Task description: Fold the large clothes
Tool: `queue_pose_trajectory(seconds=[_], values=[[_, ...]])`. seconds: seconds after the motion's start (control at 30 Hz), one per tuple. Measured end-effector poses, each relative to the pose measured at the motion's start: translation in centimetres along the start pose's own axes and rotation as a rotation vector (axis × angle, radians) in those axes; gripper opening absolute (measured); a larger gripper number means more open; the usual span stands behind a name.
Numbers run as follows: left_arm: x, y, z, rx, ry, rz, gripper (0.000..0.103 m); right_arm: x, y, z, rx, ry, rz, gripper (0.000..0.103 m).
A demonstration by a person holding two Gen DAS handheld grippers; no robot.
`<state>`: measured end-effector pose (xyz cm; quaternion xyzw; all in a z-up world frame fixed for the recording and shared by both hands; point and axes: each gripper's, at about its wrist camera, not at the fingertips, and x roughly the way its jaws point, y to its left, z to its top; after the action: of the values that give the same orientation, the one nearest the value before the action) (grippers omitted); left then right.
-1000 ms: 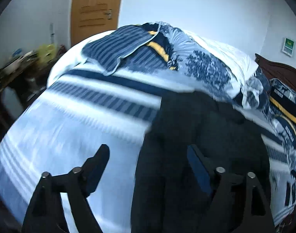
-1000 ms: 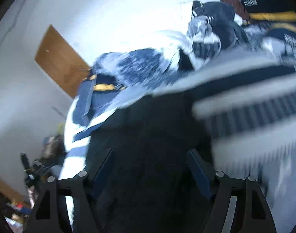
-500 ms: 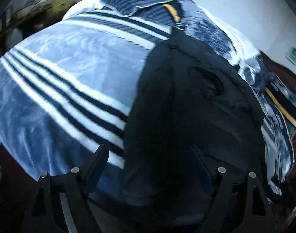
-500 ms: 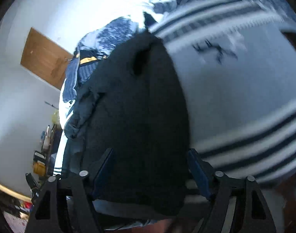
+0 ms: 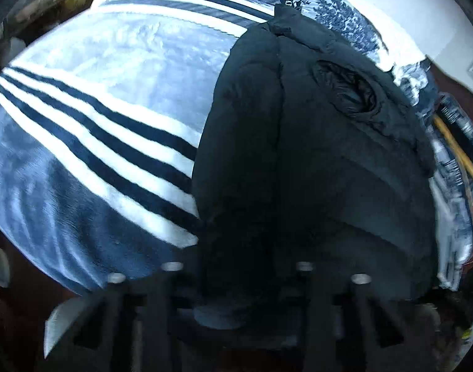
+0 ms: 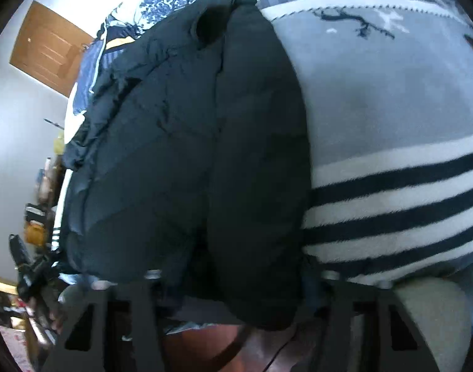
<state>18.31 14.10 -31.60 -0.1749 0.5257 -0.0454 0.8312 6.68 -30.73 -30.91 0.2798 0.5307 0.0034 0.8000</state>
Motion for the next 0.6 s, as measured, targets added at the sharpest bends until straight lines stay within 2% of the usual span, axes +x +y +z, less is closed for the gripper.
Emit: queue_pose_trajectory(seconds=[0.03, 0.07, 0.1, 0.17, 0.23, 0.27, 0.37, 0.43, 0.6], values=[[-0.6, 0.0, 0.0, 0.006, -0.023, -0.035, 0.007, 0.0, -0.2, -0.1, 0.011, -0.001, 0.012, 0.027], [-1.3, -0.1, -0.1, 0.014, -0.055, -0.059, 0.007, -0.6, -0.6, -0.2, 0.032, -0.021, 0.041, 0.01], [-2.0, -0.1, -0.3, 0.022, -0.085, -0.069, 0.006, -1.9, -1.2, -0.3, 0.062, -0.07, 0.075, 0.007], [-2.5, -0.2, -0.3, 0.023, -0.108, -0.067, 0.006, -3.7, -2.4, -0.5, 0.117, -0.121, 0.093, 0.006], [-1.5, -0.7, -0.3, 0.033, -0.071, -0.035, 0.006, -3.6, -3.3, -1.0, 0.153, -0.116, 0.067, 0.006], [-0.8, -0.9, -0.1, 0.036, -0.044, -0.009, 0.007, -2.8, -3.1, -0.9, 0.144, -0.087, 0.022, 0.006], [0.7, -1.2, 0.1, 0.035, 0.013, 0.031, 0.017, -1.1, -1.7, -0.2, 0.097, -0.047, -0.073, 0.006], [0.7, -0.9, 0.3, 0.012, 0.01, 0.041, 0.03, -0.7, -1.0, -0.2, 0.062, -0.047, -0.115, 0.007], [0.5, 0.0, 0.1, -0.023, -0.002, 0.032, 0.032, -0.6, -1.1, -0.4, 0.058, -0.05, -0.091, 0.011]])
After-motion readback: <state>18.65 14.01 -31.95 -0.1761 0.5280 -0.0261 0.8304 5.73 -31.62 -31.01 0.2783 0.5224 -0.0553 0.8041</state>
